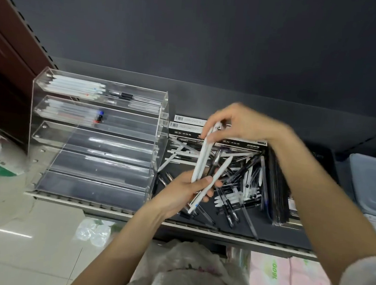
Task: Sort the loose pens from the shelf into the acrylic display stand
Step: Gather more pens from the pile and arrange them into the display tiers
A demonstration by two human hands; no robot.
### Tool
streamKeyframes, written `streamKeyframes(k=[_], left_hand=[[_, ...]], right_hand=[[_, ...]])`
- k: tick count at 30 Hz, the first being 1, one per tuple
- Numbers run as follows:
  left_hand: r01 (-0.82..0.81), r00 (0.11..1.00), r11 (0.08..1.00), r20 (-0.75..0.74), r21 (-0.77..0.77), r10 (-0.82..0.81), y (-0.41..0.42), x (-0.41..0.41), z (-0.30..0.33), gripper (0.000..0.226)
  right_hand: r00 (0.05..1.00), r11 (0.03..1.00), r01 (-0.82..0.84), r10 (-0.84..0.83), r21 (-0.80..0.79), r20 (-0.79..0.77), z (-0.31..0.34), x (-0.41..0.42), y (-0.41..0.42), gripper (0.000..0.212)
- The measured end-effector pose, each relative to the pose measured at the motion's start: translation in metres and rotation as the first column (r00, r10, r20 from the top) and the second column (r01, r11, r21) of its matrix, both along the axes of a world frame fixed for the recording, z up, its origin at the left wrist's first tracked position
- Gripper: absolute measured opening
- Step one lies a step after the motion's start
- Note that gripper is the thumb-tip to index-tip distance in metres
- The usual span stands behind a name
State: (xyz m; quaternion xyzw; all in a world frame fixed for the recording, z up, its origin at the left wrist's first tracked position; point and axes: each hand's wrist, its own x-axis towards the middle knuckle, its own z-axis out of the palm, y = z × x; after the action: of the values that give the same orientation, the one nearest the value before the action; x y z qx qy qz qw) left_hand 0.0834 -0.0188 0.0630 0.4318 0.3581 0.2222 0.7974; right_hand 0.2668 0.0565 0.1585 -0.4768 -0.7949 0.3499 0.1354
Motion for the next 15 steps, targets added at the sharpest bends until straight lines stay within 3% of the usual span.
streamKeyframes(k=[2,4,7,10,15], left_hand=[[-0.072,0.997,0.997,0.035,-0.039,0.073,-0.003,-0.004,-0.005,0.017],[-0.212,0.970,0.969,0.091,-0.129,0.225,-0.002,-0.006,-0.007,0.018],[-0.394,0.877,0.888,0.193,-0.236,0.440,0.003,-0.007,-0.004,0.020],[-0.495,0.774,0.812,0.268,-0.310,0.574,0.010,-0.005,0.002,0.018],[-0.562,0.711,0.756,0.270,-0.336,0.649,0.015,0.003,0.005,0.020]], right_hand=[[0.983,0.979,0.169,-0.159,0.112,-0.086,0.020,0.016,0.004,0.010],[0.870,0.898,0.416,-0.347,0.144,-0.350,0.030,0.028,-0.003,0.011],[0.461,0.685,0.728,-0.506,-0.015,-0.729,0.007,0.008,-0.033,0.012],[0.199,0.523,0.828,-0.609,-0.200,-0.768,-0.041,-0.042,-0.072,0.010],[0.006,0.364,0.872,-0.675,-0.327,-0.738,-0.089,-0.094,-0.103,0.009]])
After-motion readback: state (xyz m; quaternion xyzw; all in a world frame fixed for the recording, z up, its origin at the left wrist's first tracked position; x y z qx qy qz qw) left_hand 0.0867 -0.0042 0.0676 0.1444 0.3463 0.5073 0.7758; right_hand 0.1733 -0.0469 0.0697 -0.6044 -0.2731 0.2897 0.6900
